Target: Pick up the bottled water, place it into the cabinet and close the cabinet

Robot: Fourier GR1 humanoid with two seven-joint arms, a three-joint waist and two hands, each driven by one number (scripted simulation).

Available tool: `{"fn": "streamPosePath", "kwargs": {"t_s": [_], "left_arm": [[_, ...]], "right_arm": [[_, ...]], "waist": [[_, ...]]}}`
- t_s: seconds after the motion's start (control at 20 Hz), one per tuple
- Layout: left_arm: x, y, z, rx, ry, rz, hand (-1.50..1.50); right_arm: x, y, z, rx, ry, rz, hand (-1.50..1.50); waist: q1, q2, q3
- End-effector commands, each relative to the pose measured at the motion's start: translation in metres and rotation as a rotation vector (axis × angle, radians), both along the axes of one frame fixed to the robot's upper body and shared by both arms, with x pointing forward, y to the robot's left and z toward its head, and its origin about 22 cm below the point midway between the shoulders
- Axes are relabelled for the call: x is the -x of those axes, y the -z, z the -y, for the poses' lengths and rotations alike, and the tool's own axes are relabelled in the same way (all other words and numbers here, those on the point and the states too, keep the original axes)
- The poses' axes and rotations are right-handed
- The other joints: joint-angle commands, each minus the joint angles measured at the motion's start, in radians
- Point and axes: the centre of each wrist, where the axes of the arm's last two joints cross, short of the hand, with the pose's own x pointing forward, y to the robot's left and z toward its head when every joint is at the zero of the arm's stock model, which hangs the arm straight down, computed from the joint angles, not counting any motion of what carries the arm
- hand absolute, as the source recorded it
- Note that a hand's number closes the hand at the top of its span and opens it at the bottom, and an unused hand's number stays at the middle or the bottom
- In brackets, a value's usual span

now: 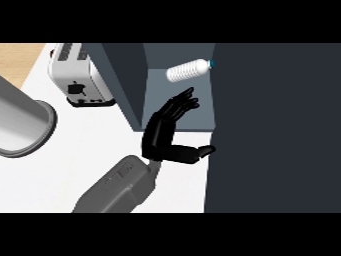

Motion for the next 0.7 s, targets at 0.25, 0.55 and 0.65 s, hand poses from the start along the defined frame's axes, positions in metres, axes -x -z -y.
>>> {"fn": "streamPosePath", "kwargs": {"t_s": [0.25,0.55,0.65], "left_arm": [[0.085,0.024,-0.077,0.012,-0.118,-0.05,-1.5],[0.117,0.021,-0.123,0.038,-0.092,-0.015,-1.5],[0.136,0.03,-0.138,0.012,-0.084,-0.016,-1.5]], "right_arm": [[0.002,-0.037,-0.003,0.078,0.029,0.067,-1.5],[-0.006,-0.025,0.001,0.218,-0.303,0.078,1.5],[-0.007,-0.037,0.004,0.277,-0.392,0.107,1.5]], "waist": [[0.026,-0.001,0.0],[0.041,0.003,-0.001],[0.037,-0.006,-0.005]]}}
